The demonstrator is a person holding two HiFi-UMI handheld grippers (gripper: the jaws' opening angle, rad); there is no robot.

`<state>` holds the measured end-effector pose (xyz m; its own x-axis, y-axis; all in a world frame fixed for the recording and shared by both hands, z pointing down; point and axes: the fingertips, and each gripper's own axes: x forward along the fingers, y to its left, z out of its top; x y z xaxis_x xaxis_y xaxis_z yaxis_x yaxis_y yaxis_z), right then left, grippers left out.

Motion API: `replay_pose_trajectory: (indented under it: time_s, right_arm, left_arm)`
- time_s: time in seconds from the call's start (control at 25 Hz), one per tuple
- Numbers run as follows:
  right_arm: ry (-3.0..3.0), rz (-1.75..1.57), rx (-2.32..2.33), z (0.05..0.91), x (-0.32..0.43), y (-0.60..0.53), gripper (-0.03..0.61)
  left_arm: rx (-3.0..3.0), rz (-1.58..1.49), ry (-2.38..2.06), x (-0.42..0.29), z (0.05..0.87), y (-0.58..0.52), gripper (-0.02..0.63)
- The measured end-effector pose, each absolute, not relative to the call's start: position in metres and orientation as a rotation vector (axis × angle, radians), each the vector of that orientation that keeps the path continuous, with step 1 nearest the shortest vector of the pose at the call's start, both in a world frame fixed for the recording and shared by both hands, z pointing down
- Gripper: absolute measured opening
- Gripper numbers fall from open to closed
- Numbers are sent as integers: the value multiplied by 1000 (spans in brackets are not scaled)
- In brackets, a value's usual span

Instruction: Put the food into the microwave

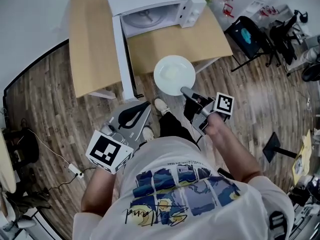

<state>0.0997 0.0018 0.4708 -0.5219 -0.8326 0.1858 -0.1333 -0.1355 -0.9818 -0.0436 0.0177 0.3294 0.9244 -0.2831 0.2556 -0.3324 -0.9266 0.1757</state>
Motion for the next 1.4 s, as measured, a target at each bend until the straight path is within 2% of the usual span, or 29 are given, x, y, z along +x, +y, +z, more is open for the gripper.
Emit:
replay_pose_trajectory:
  time_s: [0.16,0.64,1.4]
  right_arm:
    - [1617,-1719,-1073,479,110,-13,15]
    - [1708,-1798,-1047,504,146,-168,15]
    - [1659,-1814,-1029,551,145,-320,15]
  left_arm:
    - [2881,338,-528,-36,323,18,8]
    - [2829,407,-667,9,318,-80,8]
    - [2714,456,-942,8,320,-122,8]
